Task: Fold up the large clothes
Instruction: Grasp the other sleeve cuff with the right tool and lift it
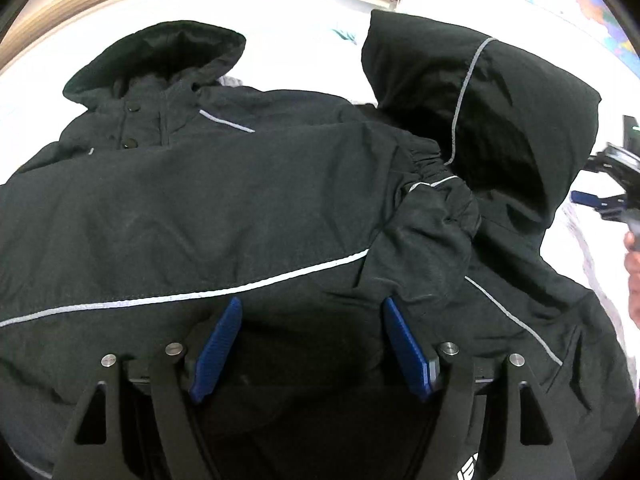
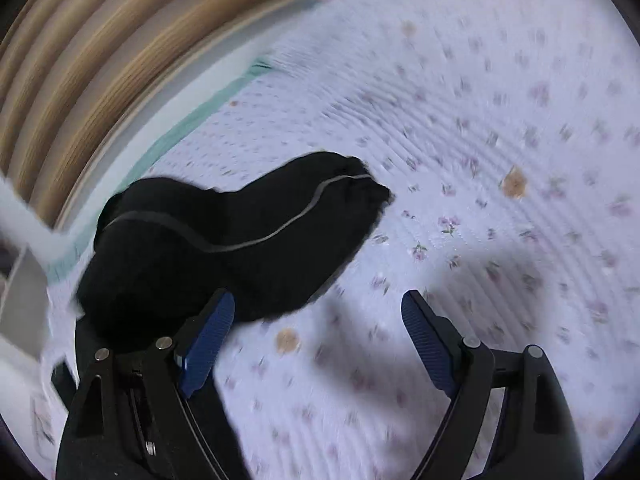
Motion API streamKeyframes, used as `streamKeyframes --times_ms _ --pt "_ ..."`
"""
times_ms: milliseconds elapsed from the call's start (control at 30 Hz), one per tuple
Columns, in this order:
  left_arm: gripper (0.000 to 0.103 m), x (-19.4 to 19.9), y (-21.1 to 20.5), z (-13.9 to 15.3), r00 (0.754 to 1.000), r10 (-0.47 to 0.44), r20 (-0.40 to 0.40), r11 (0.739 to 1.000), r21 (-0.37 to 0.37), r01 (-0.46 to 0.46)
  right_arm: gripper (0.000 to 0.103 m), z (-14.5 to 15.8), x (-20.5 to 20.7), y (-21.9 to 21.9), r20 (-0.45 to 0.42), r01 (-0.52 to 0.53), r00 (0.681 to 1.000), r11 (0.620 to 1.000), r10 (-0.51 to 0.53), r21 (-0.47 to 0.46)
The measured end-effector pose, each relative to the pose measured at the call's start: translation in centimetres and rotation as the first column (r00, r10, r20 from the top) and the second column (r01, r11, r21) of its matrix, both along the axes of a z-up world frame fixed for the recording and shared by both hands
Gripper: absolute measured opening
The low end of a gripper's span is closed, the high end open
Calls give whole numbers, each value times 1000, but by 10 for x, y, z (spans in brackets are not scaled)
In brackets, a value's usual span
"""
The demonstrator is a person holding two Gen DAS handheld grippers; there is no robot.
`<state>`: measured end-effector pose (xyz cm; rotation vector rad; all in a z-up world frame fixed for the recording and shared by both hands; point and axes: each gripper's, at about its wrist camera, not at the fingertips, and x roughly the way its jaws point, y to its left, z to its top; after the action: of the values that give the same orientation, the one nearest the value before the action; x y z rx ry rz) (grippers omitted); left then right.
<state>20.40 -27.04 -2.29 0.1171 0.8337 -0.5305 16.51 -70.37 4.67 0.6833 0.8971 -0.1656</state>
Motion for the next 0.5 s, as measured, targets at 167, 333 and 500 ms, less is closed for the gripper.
streamKeyframes --times_ms 167,333,500 --pt "77 -1 -3 -3 1000 -1 22 1000 9 1 79 -39 41 -13 19 37 999 993 -39 112" --pt "78 -2 -3 -4 999 -6 42 1000 9 5 58 -58 61 -18 58 68 995 986 -77 154" --pt "79 -3 -4 -5 999 -13 51 1000 19 12 30 -58 69 -25 106 50 992 981 -71 186"
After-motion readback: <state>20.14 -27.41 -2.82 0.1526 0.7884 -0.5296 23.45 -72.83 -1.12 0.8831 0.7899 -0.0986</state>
